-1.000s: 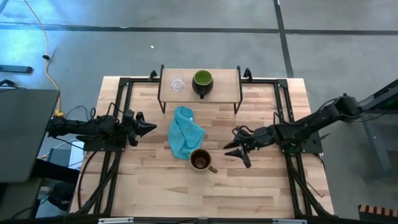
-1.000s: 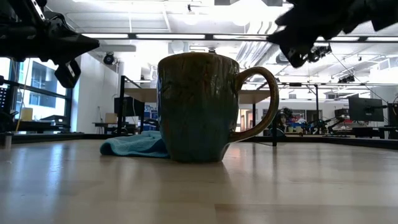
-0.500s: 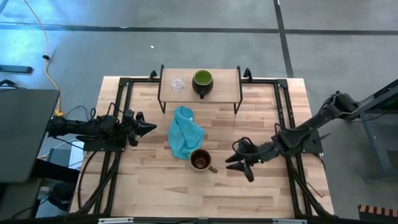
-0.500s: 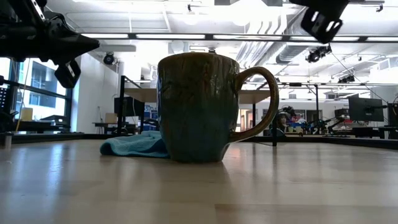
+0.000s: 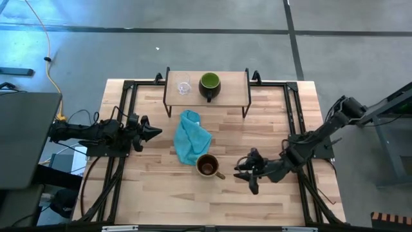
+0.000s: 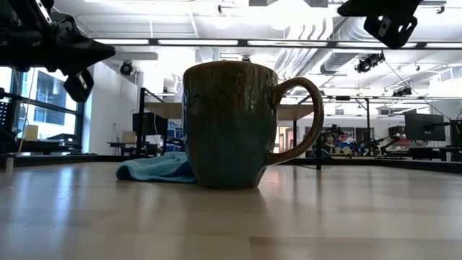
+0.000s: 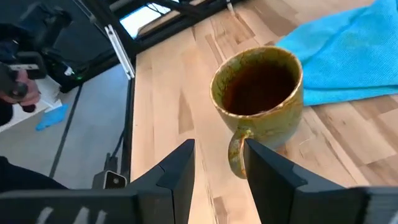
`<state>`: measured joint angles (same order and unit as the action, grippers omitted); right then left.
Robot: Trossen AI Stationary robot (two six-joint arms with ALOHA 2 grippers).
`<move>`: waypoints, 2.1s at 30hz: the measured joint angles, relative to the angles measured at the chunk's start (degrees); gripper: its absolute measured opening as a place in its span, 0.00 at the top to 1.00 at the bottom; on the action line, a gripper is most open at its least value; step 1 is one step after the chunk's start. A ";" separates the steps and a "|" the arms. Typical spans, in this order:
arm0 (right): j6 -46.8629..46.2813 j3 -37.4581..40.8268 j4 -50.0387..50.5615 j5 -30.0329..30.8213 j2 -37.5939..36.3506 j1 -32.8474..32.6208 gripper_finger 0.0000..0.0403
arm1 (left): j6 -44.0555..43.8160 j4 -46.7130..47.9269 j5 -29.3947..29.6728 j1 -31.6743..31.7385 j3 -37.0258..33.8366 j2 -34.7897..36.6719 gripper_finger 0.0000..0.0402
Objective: Stack small to large cups/mugs on shelf
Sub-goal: Put the brown mug on the shelf
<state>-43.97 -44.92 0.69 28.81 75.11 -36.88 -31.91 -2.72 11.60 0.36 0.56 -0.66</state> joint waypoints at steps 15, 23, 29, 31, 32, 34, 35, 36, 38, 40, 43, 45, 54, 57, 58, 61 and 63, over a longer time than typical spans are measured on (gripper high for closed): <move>10.04 -11.76 4.87 -5.00 12.51 4.24 0.68 | 0.11 -0.02 0.42 0.00 0.01 -0.01 1.00; 14.10 -16.12 5.12 -10.61 15.89 8.51 0.68 | 0.11 -0.04 1.14 0.00 0.00 -0.01 1.00; 10.50 -16.62 6.19 -9.88 16.04 11.87 0.68 | 0.11 -0.07 1.14 0.00 0.01 -0.01 1.00; 9.21 -16.62 6.74 -9.71 16.04 12.96 0.68 | 0.11 -0.07 1.14 0.00 0.01 -0.01 1.00; 8.60 -16.62 7.22 -9.52 16.04 13.42 0.68 | 0.11 -0.07 1.14 0.00 0.00 -0.01 1.00; 7.47 -16.62 9.01 -9.21 16.04 14.20 0.68 | 0.11 -0.07 1.14 0.00 0.02 -0.01 1.00; 6.64 -16.62 9.73 -9.20 16.04 14.66 0.68 | 0.11 -0.07 1.14 0.00 0.02 -0.01 1.00; 6.06 -16.62 10.24 -9.27 16.04 15.10 0.68 | 0.11 -0.08 1.14 0.00 0.01 -0.01 1.00; 4.61 -16.62 11.29 -9.93 16.04 15.95 0.68 | 0.11 -0.07 1.14 0.00 0.02 -0.01 1.00; 3.16 -16.62 11.89 -10.19 16.04 16.61 0.68 | 0.11 -0.09 1.12 0.00 0.02 -0.01 1.00; 1.40 -16.62 11.83 -9.80 16.04 17.46 0.68 | 0.11 -0.09 1.11 0.00 0.00 -0.01 1.00; 0.19 -16.62 12.01 -10.26 16.04 18.10 0.68 | 0.11 -0.09 1.11 -0.02 0.00 -0.01 1.00; 1.19 -16.62 12.83 -16.69 16.04 20.72 0.68 | 0.17 -0.09 1.11 0.00 0.01 -0.01 1.00; 4.09 -16.62 9.75 -17.78 16.04 20.81 0.68 | 0.44 -0.11 1.14 0.00 0.02 -0.01 1.00; 4.02 -16.62 8.87 -17.78 16.04 20.95 0.68 | 0.46 -0.11 1.25 0.00 0.00 -0.01 1.00; 1.76 -16.62 7.07 -17.90 16.04 21.48 0.68 | 0.55 -0.15 1.49 0.00 0.01 -0.01 1.00; -1.90 -16.62 5.91 -17.94 16.02 21.79 0.68 | 0.55 -0.15 1.49 0.00 0.00 -0.01 1.00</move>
<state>-45.87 -61.54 6.60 10.87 91.14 -15.10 -31.35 -2.87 13.08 0.36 0.56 -0.67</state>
